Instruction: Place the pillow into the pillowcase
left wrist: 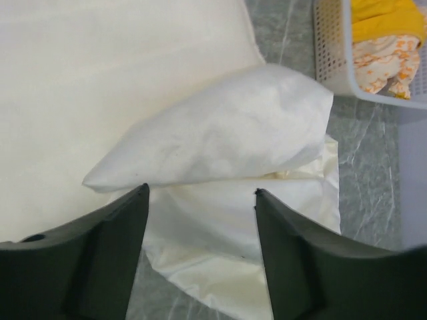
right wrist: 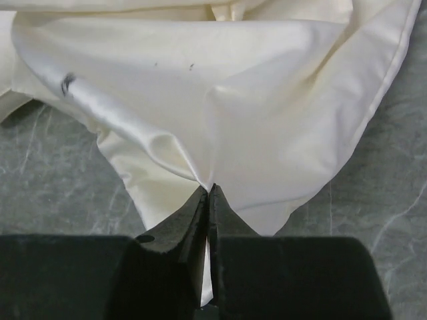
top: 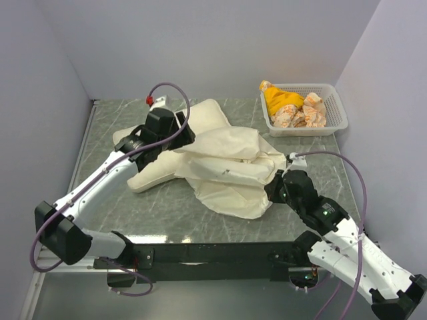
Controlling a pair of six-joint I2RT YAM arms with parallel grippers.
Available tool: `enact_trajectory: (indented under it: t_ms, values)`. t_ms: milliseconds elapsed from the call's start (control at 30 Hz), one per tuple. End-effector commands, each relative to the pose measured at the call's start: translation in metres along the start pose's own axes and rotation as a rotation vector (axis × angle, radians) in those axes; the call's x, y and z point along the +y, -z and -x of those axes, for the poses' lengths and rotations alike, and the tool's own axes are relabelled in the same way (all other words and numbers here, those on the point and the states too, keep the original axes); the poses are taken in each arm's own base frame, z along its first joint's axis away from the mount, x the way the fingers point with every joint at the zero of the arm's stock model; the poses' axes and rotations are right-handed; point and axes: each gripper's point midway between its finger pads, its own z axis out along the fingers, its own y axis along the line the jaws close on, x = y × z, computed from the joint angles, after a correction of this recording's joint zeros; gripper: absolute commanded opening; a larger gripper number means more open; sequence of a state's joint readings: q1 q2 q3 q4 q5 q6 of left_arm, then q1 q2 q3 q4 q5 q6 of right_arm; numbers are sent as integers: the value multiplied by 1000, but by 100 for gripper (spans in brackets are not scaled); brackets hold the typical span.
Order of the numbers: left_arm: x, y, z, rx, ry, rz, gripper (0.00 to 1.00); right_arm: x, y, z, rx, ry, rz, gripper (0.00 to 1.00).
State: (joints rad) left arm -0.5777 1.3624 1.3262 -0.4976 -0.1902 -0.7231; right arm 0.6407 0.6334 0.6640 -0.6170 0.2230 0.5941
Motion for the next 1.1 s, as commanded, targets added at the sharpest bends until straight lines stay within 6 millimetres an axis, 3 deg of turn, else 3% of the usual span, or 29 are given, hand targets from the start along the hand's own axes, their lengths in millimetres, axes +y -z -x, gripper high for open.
enact_trajectory:
  t_ms: [0,33,100,133,233,300,333,367,433,567,633,700,833,867,933,967,1000,1033,1067]
  values:
    - [18,21,-2,-72,61,26,75,10,1,13,-84,-70,66,15]
    - [36,18,-18,-55,70,72,75,12,0,9,-70,-65,78,17]
    - [50,23,-32,-47,113,98,77,9,-5,-1,-39,-64,72,21]
    - [69,20,-48,-30,120,156,77,10,-7,-4,-33,-68,78,23]
    - [87,16,-75,1,141,173,76,14,-10,-8,-30,-72,106,32]
    - [81,14,-86,32,150,119,74,17,-11,-8,-22,-66,117,42]
    - [82,11,-107,83,153,80,74,17,-11,-8,-16,-50,115,49]
    - [78,7,-107,72,158,46,75,19,-9,-5,-22,-46,119,52]
    - [85,1,-124,110,158,55,75,25,-7,2,-37,-28,137,62]
    - [86,-16,-134,125,161,53,75,57,4,34,-87,23,224,76]
    - [81,-22,-129,97,169,35,75,76,6,53,-135,84,290,84]
    - [71,-32,-122,64,180,-13,76,95,-6,75,-183,167,315,86]
    - [58,-49,-119,58,211,-44,72,131,-41,96,-170,316,358,88]
    - [61,-56,-123,68,215,-27,61,140,-56,101,-158,335,353,89]
    - [63,-62,-124,70,231,-7,40,156,-69,104,-154,387,401,90]
    - [68,-64,-127,78,234,20,19,164,-82,102,-134,406,412,91]
    - [73,-64,-127,79,243,48,8,170,-88,105,-146,428,429,91]
    - [78,-64,-123,56,270,77,1,175,-93,101,-136,447,446,93]
    - [86,-57,-126,68,277,111,1,180,-106,95,-109,466,449,93]
